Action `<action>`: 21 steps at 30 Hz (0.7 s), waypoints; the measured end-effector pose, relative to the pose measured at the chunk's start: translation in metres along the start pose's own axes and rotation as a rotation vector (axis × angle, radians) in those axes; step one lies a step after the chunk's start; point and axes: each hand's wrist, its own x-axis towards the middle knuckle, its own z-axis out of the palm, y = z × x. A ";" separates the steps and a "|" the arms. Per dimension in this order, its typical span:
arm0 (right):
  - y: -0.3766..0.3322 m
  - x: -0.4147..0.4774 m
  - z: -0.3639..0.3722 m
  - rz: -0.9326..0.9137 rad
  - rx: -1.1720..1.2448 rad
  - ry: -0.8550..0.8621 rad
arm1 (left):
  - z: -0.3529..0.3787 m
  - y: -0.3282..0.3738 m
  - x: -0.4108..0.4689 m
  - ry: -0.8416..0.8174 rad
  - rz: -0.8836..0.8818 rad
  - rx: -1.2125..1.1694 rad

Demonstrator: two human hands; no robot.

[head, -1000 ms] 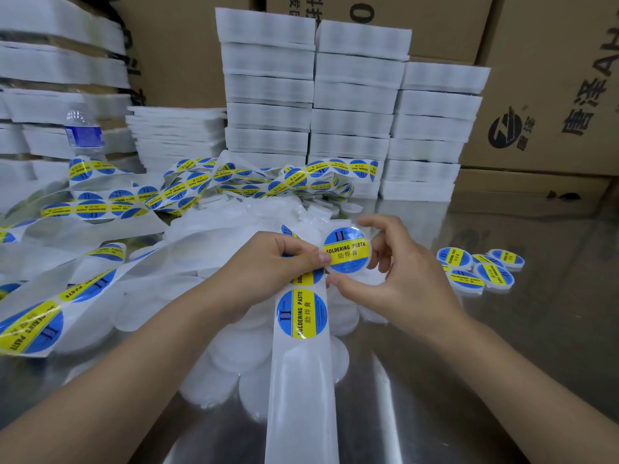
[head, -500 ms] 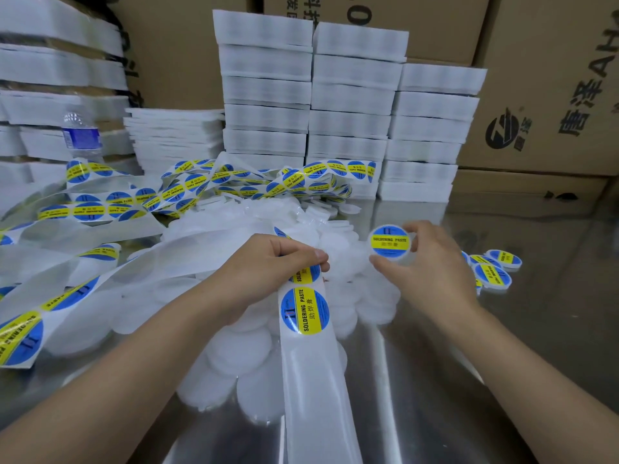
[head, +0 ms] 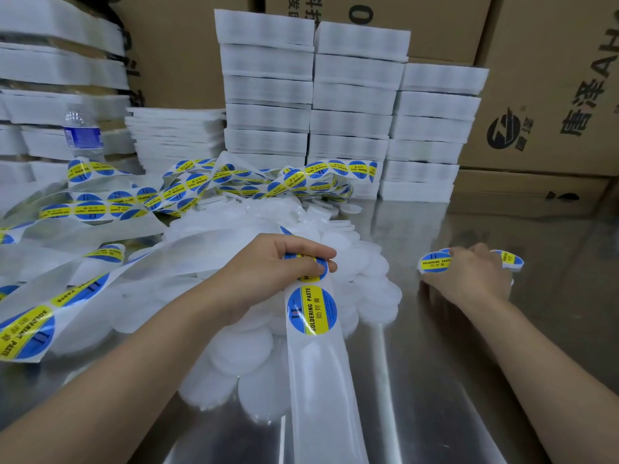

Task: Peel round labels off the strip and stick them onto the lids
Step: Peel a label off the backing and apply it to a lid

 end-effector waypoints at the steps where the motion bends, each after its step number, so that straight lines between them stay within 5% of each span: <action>1: 0.000 -0.001 -0.001 -0.002 -0.004 0.004 | 0.000 0.001 0.000 0.001 -0.002 -0.001; 8: -0.014 -0.014 -0.015 -0.150 0.125 0.092 | 0.000 0.004 -0.003 0.014 -0.014 0.039; 14: -0.051 -0.062 -0.046 -0.696 0.789 0.315 | 0.000 0.005 -0.002 0.033 -0.012 0.028; 21: -0.068 -0.106 -0.051 -1.069 0.797 0.221 | 0.000 0.007 -0.004 -0.014 -0.001 0.029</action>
